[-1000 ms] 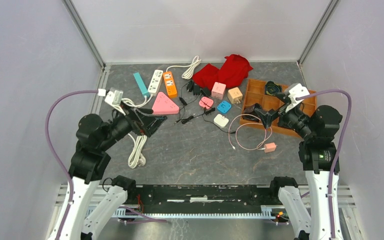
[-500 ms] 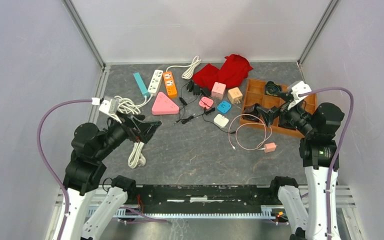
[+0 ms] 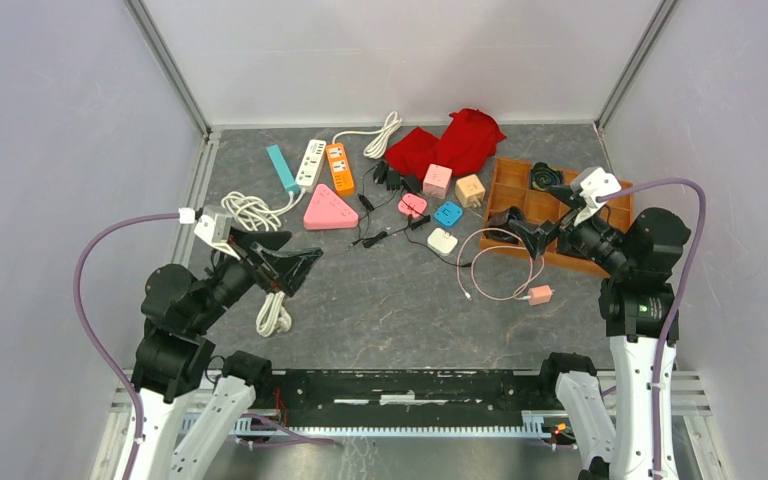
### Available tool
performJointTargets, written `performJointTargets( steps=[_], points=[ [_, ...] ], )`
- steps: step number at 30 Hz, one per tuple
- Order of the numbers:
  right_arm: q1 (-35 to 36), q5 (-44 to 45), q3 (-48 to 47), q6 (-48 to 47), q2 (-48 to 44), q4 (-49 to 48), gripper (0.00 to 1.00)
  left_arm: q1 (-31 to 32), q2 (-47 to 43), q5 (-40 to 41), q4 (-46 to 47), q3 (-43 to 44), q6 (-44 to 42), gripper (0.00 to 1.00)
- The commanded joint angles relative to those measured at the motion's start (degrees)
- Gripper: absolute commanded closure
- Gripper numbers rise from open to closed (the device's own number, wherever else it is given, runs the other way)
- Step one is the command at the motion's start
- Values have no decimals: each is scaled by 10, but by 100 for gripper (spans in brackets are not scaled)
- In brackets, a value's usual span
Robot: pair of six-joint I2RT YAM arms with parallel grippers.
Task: Pull the plug off the socket
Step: Reset both arms
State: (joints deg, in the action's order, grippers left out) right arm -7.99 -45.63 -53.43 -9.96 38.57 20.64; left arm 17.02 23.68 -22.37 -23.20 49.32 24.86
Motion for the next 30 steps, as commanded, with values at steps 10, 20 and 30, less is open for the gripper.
performJointTargets(
  steps=[10,20,30],
  points=[
    [-3,-6,-13,10,1,-16,2,1,40,78,-86,71,-58,0],
    [-4,17,-9,-4,1,-13,2,1,38,65,-87,72,-60,0],
    [-6,4,-11,-17,-2,-2,2,1,31,57,-86,72,-50,0]
  ],
)
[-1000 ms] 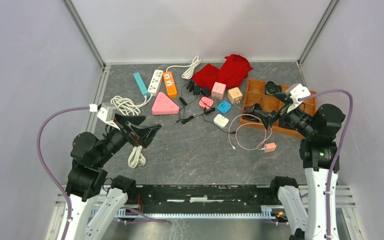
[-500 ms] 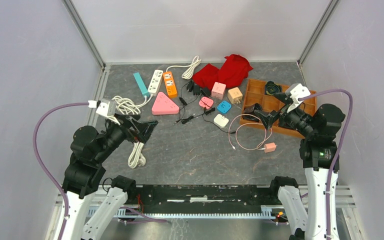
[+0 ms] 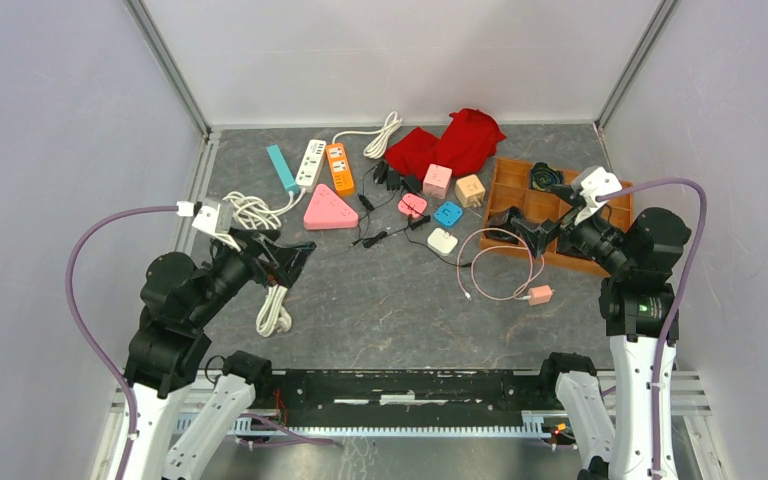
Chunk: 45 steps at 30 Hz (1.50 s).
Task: Pull the plug off the socket
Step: Reset both arms
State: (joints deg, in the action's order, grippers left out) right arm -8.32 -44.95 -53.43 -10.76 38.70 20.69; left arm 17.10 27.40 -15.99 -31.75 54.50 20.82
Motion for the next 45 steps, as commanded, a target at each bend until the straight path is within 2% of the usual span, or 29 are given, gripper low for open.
performJointTargets(
  steps=[1,45],
  points=[
    [-2,-3,-12,-10,-3,-2,2,0,-6,-8,-1,20,-9,0],
    [-14,9,2,-21,-9,-6,2,0,-37,-50,0,-13,20,0]
  ],
)
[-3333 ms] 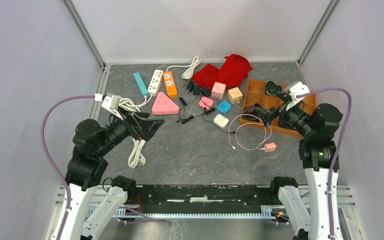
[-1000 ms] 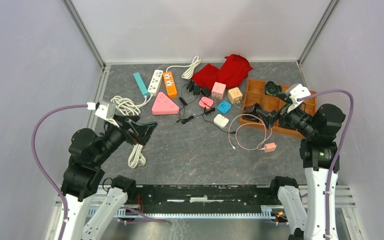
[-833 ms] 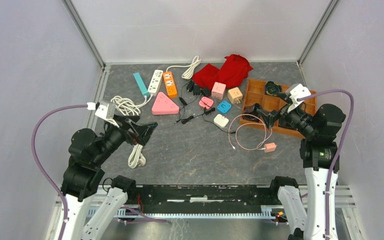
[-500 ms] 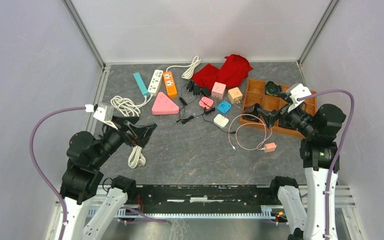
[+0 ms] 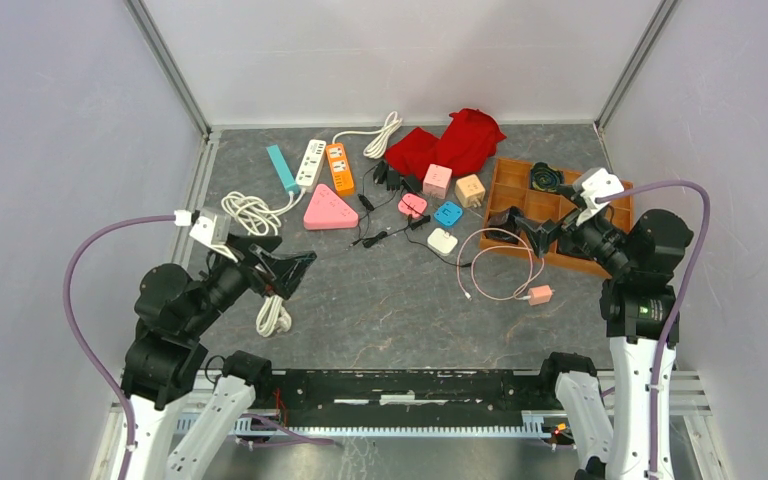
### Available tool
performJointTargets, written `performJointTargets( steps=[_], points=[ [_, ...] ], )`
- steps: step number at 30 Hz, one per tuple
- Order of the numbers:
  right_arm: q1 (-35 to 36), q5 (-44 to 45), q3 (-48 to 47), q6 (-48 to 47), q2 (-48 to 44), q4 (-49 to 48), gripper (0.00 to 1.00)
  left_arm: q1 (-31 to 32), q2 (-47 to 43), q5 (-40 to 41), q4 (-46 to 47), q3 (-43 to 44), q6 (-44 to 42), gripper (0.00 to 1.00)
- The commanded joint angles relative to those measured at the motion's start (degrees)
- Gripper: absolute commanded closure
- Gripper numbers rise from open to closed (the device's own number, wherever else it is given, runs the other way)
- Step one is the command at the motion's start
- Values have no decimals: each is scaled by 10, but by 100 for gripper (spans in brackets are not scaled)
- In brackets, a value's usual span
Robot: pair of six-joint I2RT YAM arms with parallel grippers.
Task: Pull the plug off the socket
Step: Reset both arms
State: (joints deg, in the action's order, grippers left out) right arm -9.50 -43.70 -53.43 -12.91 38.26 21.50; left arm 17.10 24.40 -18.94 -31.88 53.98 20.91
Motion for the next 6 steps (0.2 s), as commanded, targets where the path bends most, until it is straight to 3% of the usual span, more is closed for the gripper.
performJointTargets(
  steps=[1,6],
  points=[
    [-3,-4,3,2,-5,-14,2,0,-8,-20,1,-9,20,0],
    [-3,-7,3,4,-4,-16,2,0,-10,-22,1,-10,18,0]
  ],
)
